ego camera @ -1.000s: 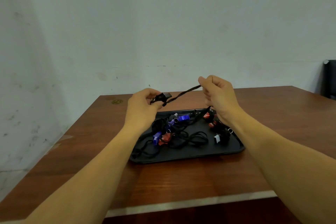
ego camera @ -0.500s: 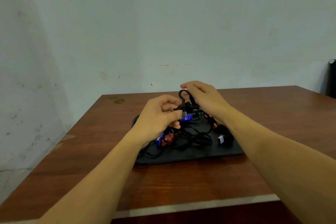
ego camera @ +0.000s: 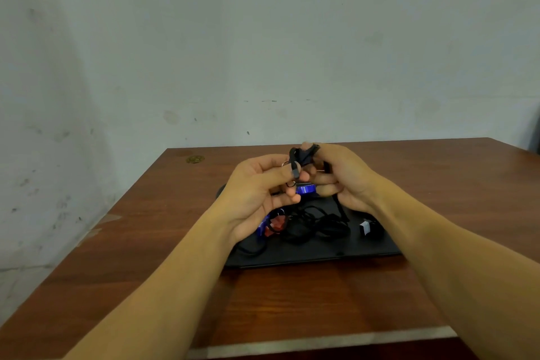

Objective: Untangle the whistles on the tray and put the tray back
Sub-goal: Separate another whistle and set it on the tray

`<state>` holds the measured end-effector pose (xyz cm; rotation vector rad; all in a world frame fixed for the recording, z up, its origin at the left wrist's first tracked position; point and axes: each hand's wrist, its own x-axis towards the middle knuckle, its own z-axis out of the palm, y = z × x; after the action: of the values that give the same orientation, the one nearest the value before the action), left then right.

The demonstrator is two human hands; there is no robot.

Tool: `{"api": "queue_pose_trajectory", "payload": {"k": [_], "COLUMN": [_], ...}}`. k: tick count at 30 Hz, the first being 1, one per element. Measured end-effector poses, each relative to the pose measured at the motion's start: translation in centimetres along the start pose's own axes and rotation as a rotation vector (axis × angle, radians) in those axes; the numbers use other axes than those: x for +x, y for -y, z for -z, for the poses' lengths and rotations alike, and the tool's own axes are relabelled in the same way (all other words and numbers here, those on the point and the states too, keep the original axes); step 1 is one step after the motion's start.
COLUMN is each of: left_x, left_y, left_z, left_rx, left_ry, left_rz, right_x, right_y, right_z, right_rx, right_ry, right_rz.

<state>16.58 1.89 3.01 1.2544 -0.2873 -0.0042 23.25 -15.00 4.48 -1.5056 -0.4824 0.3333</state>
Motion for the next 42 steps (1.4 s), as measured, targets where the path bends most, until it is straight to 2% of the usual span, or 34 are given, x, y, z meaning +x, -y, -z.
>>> {"api": "queue_pose_trajectory", "payload": {"k": [3,8,10,13,19,23,28,30,33,36,39,42], "left_x": [0.1,1.1,1.6,2.2,2.9,2.7,2.2,2.2,2.3,1.9,1.7,1.6], "left_y": [0.0,0.2,0.6,1.4,3.0,3.4,3.3,3.5,3.5,3.4,3.5,3.6], "left_z": [-0.2,0.2,0.9,1.7,2.8,3.3,3.2,3.2,3.5,3.5,3.5,3.4], "left_rx": [-0.05,0.059,0.215,0.494,0.894,1.068,1.346,1.326,1.037,0.767,0.64,0.546], "left_ry": [0.0,-0.213,-0.317,-0.404,-0.508,-0.463,-0.242,-0.175,-0.178,-0.175,-0.119,-0.08], "left_rz": [-0.054,-0.155,-0.177,-0.172,-0.211,-0.193,-0.268,-0.32,-0.297,-0.266,-0.273,-0.266], "right_x": [0.3,0.6,0.6,0.6,0.0,0.4,1.3,1.9,2.4,2.5,2.6,2.6], "right_y": [-0.9,-2.4,-2.9,-3.7,-4.2,-3.0,-0.8,-0.4,-0.4,-1.2,-2.6,-3.8], "right_z": [0.0,0.1,0.1,0.4,-0.9,-1.0,-0.1,0.1,0.9,1.3,1.4,1.5], "right_rx": [-0.081,-0.194,-0.278,-0.552,-0.997,-1.194,-1.308,-1.233,-0.896,-0.615,-0.342,-0.117], "right_ry": [-0.094,-0.192,-0.215,-0.226,-0.075,-0.023,-0.021,-0.02,-0.068,-0.009,0.095,0.162], "right_rz": [0.05,0.113,0.168,0.286,0.382,0.441,0.537,0.526,0.447,0.251,0.002,-0.142]}}
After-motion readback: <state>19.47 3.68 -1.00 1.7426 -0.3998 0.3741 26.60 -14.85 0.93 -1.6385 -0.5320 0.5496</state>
